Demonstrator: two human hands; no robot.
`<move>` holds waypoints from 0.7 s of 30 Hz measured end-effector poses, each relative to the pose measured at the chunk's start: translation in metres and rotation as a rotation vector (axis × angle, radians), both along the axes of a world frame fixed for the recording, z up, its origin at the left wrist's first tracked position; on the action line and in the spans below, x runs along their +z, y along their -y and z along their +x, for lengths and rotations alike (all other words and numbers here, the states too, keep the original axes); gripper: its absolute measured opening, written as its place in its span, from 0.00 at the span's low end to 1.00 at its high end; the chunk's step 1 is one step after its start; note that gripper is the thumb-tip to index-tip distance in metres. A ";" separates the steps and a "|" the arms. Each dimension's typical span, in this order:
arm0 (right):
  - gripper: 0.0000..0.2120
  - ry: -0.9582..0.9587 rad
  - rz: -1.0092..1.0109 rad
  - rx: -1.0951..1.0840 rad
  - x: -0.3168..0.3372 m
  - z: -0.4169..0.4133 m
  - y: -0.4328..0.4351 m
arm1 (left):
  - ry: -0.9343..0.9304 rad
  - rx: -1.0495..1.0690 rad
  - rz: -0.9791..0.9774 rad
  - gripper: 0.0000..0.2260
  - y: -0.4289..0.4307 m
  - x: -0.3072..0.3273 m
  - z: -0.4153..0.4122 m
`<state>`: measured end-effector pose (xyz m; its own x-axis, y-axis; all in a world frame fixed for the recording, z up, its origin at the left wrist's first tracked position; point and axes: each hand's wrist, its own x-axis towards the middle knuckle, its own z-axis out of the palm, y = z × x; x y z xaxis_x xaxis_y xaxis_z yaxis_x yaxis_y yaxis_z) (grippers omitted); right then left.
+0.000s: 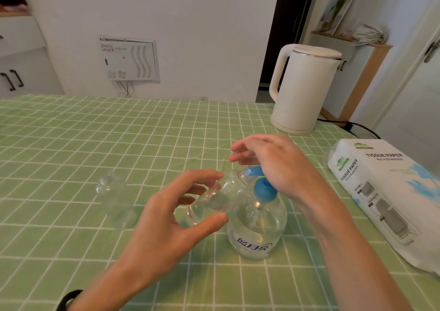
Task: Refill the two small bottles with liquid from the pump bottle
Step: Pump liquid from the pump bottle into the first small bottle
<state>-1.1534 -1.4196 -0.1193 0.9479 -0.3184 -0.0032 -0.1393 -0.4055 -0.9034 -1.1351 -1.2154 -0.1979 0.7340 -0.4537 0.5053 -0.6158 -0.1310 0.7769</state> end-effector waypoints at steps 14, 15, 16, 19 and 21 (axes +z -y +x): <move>0.15 -0.085 0.004 0.058 0.000 -0.001 0.002 | 0.003 0.001 0.015 0.21 -0.001 -0.001 0.000; 0.15 -0.067 0.016 0.051 0.000 -0.001 0.002 | 0.002 -0.002 0.012 0.21 -0.001 0.000 0.000; 0.15 -0.042 0.026 0.043 0.000 0.000 0.002 | 0.002 -0.005 0.008 0.22 0.000 0.000 0.000; 0.16 0.017 0.025 0.034 0.000 0.000 0.001 | -0.002 -0.009 0.000 0.22 0.000 0.001 0.000; 0.17 0.023 0.026 0.048 0.000 0.000 0.000 | -0.001 -0.007 -0.001 0.22 0.000 0.002 0.000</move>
